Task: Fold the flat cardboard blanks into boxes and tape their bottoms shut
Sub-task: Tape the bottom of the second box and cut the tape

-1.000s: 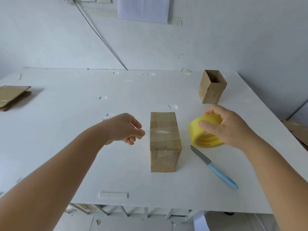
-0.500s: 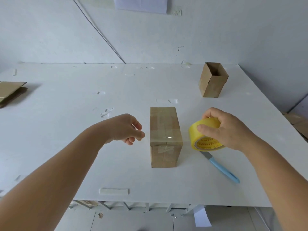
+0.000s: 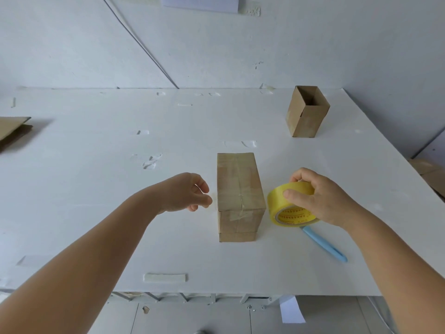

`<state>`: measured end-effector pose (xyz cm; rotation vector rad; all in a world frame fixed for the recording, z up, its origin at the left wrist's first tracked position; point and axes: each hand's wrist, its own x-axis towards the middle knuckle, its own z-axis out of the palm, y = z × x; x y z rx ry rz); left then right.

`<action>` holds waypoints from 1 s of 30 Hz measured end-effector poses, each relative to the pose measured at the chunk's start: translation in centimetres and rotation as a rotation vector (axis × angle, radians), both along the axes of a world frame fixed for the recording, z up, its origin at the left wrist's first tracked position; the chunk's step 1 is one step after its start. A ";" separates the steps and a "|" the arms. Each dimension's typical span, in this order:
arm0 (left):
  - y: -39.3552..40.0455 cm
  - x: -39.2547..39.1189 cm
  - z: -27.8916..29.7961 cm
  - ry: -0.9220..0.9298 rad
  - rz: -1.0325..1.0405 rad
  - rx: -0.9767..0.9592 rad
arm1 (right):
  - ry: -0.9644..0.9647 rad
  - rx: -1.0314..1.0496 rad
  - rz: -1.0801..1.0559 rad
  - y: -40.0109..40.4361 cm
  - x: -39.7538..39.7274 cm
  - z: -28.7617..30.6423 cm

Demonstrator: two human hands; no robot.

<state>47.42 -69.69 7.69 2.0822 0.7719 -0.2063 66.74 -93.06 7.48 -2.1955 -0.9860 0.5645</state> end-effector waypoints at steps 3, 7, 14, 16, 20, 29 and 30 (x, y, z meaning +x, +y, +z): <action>0.0 0.4 -0.7 -0.003 -0.024 -0.038 | 0.060 0.018 0.012 0.4 -0.1 -0.9; 0.4 0.8 -1.3 -0.004 -0.041 -0.158 | 0.119 0.028 0.019 1.0 -0.5 -1.4; 0.6 0.8 -1.8 0.021 -0.016 -0.088 | 0.095 0.017 -0.003 1.4 -0.4 -1.3; 0.0 0.3 -2.0 0.004 0.029 -0.043 | 0.094 0.009 -0.013 1.3 -0.6 -1.3; -2.5 -0.2 -2.0 -0.235 0.225 0.063 | 0.085 0.008 -0.033 1.6 -1.0 -1.3; -7.8 -2.6 -3.1 -0.476 0.137 0.066 | 0.047 -0.016 -0.065 2.0 -1.4 -1.4; -7.2 -2.7 -3.1 -0.485 0.143 0.051 | 0.046 -0.019 -0.061 2.1 -1.4 -1.3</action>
